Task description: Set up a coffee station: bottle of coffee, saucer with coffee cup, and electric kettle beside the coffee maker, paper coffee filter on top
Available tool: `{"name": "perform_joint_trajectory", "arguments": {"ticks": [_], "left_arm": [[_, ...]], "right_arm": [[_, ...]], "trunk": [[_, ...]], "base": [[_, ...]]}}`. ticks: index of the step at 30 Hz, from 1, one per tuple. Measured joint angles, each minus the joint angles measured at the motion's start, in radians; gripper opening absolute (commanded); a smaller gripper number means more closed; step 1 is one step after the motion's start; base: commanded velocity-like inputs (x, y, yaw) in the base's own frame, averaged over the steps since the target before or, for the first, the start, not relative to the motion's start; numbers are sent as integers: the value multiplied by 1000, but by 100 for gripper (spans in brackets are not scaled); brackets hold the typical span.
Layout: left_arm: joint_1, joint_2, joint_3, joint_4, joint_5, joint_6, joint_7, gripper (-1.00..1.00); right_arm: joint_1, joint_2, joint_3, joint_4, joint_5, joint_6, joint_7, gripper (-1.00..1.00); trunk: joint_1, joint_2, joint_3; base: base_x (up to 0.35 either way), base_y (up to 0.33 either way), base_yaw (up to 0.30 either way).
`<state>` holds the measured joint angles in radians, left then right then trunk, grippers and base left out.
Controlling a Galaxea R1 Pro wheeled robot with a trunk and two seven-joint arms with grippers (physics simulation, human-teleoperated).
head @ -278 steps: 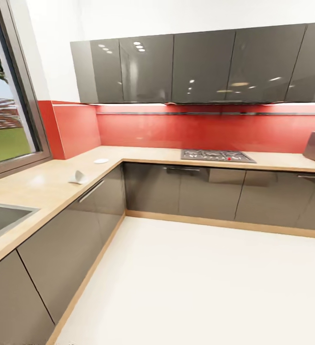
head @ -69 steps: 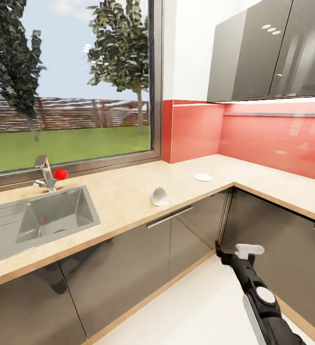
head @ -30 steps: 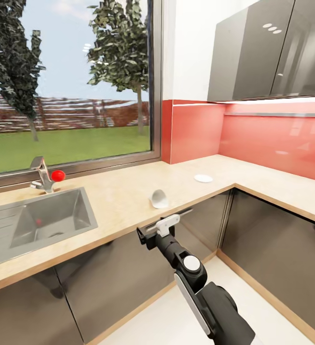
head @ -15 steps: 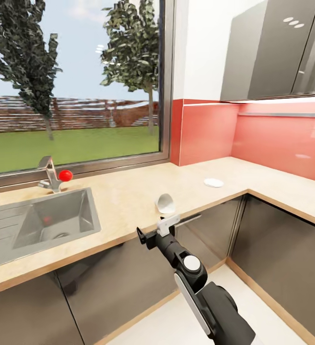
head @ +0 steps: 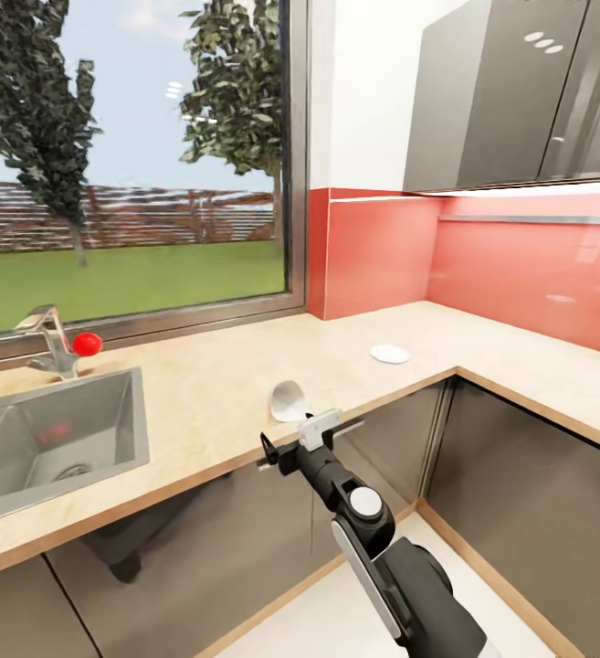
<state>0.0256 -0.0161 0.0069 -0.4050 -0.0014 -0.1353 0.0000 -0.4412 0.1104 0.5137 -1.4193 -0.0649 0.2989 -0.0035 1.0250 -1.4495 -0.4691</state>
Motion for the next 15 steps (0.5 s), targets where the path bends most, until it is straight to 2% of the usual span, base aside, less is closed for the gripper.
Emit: {"name": "perform_joint_trajectory", "arguments": {"ticks": [15], "left_arm": [[0,0,0,4,-1,0,0,100]], "right_arm": [[0,3,-2,4,0,1,-62,100]], "trunk": [[0,0,0]], "base": [[1,-1,-4]]}}
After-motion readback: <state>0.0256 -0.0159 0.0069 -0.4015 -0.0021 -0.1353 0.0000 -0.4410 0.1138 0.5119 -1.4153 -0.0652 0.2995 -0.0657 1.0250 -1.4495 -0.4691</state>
